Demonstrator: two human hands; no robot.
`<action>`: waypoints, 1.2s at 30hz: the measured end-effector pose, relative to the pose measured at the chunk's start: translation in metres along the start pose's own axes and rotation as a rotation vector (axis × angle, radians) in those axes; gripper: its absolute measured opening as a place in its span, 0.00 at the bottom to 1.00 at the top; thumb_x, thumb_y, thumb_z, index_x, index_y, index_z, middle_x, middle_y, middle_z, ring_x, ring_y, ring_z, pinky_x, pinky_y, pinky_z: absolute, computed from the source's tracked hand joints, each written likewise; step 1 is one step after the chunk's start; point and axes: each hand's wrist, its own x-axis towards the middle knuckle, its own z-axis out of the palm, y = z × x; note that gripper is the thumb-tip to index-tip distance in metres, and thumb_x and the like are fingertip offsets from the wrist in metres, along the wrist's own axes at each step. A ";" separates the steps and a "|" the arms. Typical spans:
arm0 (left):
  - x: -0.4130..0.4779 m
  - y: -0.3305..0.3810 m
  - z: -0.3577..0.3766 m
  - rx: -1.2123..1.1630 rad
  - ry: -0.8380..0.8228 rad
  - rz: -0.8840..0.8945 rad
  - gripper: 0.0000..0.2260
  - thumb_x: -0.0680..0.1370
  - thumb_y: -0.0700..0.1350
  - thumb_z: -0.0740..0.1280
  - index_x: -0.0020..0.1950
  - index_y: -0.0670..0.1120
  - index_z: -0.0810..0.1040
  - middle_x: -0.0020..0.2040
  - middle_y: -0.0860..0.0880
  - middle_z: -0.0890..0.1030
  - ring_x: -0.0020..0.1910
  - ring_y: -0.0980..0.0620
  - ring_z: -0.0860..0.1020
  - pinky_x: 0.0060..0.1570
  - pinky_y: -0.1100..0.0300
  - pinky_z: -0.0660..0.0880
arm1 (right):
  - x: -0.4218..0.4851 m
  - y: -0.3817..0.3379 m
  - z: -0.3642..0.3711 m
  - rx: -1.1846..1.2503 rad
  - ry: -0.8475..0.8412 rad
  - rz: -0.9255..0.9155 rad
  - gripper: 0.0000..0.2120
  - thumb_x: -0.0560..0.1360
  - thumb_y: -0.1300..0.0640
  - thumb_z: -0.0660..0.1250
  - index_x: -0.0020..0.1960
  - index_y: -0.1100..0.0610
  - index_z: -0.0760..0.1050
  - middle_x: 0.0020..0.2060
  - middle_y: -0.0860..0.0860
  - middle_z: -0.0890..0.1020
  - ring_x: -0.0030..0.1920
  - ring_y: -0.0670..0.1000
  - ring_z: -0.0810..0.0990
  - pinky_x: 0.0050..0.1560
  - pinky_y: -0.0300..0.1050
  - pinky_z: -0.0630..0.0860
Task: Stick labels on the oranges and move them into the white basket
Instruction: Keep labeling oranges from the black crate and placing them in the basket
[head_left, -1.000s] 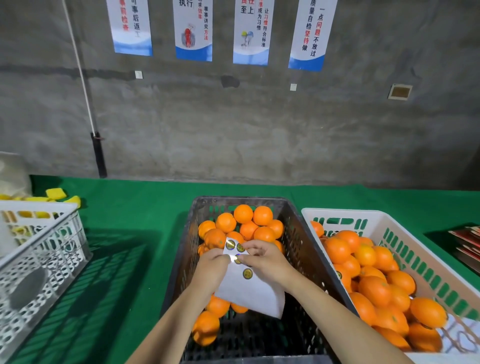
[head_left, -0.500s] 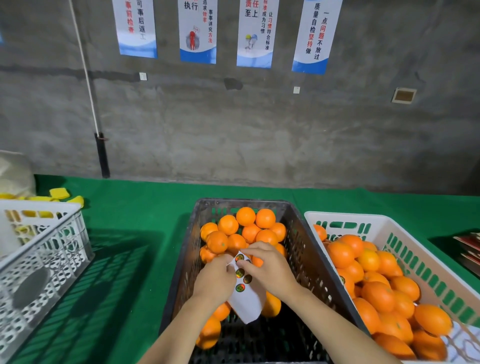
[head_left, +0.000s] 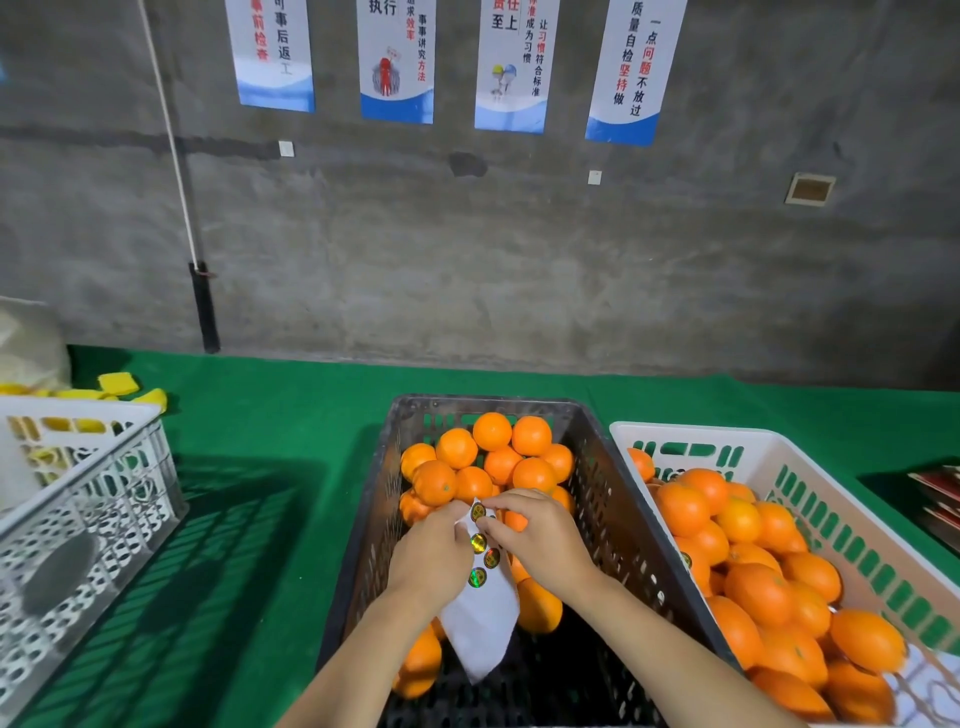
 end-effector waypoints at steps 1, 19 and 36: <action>0.000 0.000 0.000 0.001 0.001 0.005 0.12 0.84 0.45 0.56 0.63 0.51 0.75 0.53 0.50 0.82 0.51 0.50 0.79 0.53 0.48 0.78 | 0.000 0.000 0.000 0.004 0.002 -0.001 0.12 0.76 0.47 0.71 0.58 0.46 0.83 0.51 0.39 0.83 0.55 0.42 0.77 0.55 0.43 0.76; 0.000 0.001 0.000 -0.060 -0.060 -0.018 0.08 0.81 0.48 0.59 0.51 0.56 0.78 0.37 0.53 0.78 0.37 0.50 0.76 0.35 0.56 0.69 | -0.005 -0.002 0.001 0.012 -0.025 0.040 0.09 0.76 0.49 0.73 0.55 0.50 0.84 0.49 0.42 0.85 0.53 0.40 0.80 0.53 0.44 0.79; 0.006 -0.001 -0.004 -0.421 0.045 -0.102 0.28 0.79 0.43 0.66 0.23 0.52 0.58 0.23 0.54 0.56 0.26 0.54 0.54 0.35 0.55 0.51 | -0.006 -0.007 0.003 -0.161 -0.058 -0.050 0.11 0.77 0.44 0.70 0.53 0.49 0.79 0.42 0.45 0.82 0.44 0.49 0.75 0.43 0.47 0.72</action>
